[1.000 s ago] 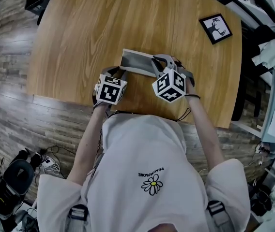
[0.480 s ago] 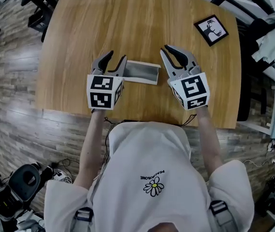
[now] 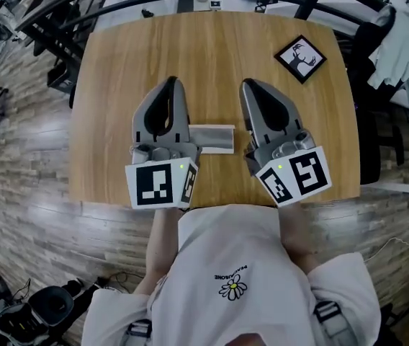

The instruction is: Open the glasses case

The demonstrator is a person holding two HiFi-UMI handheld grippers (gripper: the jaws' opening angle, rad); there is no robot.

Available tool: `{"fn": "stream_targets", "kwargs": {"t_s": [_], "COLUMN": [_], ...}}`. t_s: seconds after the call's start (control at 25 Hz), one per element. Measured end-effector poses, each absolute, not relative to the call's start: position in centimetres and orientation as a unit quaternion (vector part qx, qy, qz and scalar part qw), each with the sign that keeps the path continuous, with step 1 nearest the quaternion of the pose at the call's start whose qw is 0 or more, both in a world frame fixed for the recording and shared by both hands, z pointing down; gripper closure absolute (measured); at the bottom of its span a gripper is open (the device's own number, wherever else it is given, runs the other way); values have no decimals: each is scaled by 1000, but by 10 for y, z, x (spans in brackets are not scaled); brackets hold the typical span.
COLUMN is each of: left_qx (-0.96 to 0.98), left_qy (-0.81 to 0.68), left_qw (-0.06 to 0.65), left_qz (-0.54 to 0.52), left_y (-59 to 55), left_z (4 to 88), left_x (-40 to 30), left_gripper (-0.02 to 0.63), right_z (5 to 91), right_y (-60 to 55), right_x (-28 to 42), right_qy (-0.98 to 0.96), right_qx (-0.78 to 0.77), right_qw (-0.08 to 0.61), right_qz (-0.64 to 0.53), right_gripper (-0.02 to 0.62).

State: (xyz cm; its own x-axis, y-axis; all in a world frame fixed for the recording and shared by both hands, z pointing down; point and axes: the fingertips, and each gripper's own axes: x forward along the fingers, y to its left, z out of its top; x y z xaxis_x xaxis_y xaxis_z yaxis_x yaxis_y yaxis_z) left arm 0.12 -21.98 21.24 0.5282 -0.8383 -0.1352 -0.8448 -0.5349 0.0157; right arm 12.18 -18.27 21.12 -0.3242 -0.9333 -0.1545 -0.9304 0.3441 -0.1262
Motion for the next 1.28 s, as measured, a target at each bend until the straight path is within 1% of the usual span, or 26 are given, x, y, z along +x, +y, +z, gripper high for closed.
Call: {"fn": "stream_targets", "kwargs": {"t_s": [0.12,0.28,0.44,1.0,1.28], "left_qx": [-867,-866,-871,-870,-870], "left_qy": [491,492,485,487,488], "left_qw": [48,72,70,56,50], "left_qz": [69,55,43,57,51], "left_y": [-206,-197,-196,-199,-199], "left_z": [204,205,211,211,213], "left_x": [2,7,12,16,11], "left_gripper": [591,591,591,591,591], "right_z": [212,218,225,227,225], "right_y": [-177,-174,-172,-169,-169], "right_x": [126,131,131,128,122], "right_qy": [795,777,769,770,778], "right_qx": [-599,-625,-636,-634,-623], "right_qw": [92,62,38,6,9], "right_qz": [7,31,46,76,82], "right_gripper": [589,589,591,591,591]}}
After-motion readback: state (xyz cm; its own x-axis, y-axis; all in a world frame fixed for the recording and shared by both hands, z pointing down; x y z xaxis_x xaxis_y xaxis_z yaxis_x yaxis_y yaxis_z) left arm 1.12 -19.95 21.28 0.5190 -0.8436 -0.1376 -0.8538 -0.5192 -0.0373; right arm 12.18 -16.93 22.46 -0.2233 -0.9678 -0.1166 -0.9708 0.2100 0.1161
